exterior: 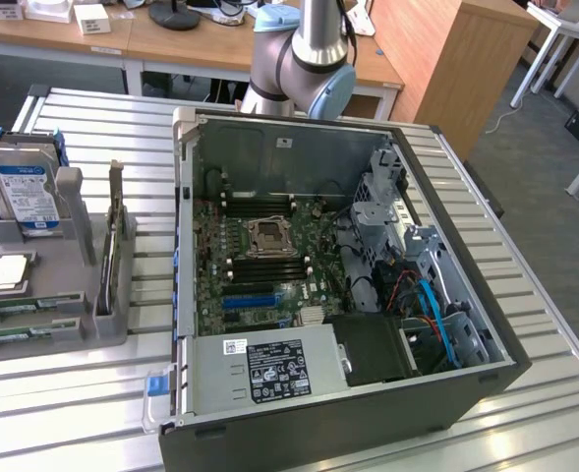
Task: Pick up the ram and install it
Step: 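Pick up the ram and move it above insertion slot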
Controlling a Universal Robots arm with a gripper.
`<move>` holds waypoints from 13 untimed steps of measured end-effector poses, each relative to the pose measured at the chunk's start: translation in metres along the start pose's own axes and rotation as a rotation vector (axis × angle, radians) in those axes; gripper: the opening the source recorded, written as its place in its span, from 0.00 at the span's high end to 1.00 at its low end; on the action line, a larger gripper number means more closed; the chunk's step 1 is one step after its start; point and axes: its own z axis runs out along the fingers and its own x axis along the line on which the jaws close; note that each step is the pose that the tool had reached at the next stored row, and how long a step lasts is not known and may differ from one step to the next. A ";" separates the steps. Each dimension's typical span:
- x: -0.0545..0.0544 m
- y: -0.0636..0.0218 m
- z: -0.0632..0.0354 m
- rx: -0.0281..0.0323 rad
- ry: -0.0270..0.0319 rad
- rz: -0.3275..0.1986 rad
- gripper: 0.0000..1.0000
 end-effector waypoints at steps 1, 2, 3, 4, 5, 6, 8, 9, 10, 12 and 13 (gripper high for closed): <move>0.000 0.0000 0.0001 0.0001 0.0000 0.000 0.89; 0.000 0.0000 0.0001 0.0001 -0.0001 0.000 0.89; 0.000 0.0000 0.0001 0.0001 0.0000 0.000 0.89; 0.000 0.0000 0.0001 0.0001 -0.0001 0.000 0.89; 0.000 0.0000 0.0001 0.0001 -0.0001 0.000 0.89; 0.000 0.0000 0.0001 0.0001 -0.0001 0.000 0.83; 0.000 0.0000 0.0001 0.0002 -0.0001 0.000 0.77; 0.000 0.0000 0.0001 0.0002 -0.0001 0.000 0.77; 0.000 0.0000 0.0001 0.0002 -0.0001 0.000 0.77; 0.000 0.0000 0.0001 0.0001 -0.0001 0.000 0.70; 0.000 0.0000 0.0001 0.0001 -0.0001 0.000 0.70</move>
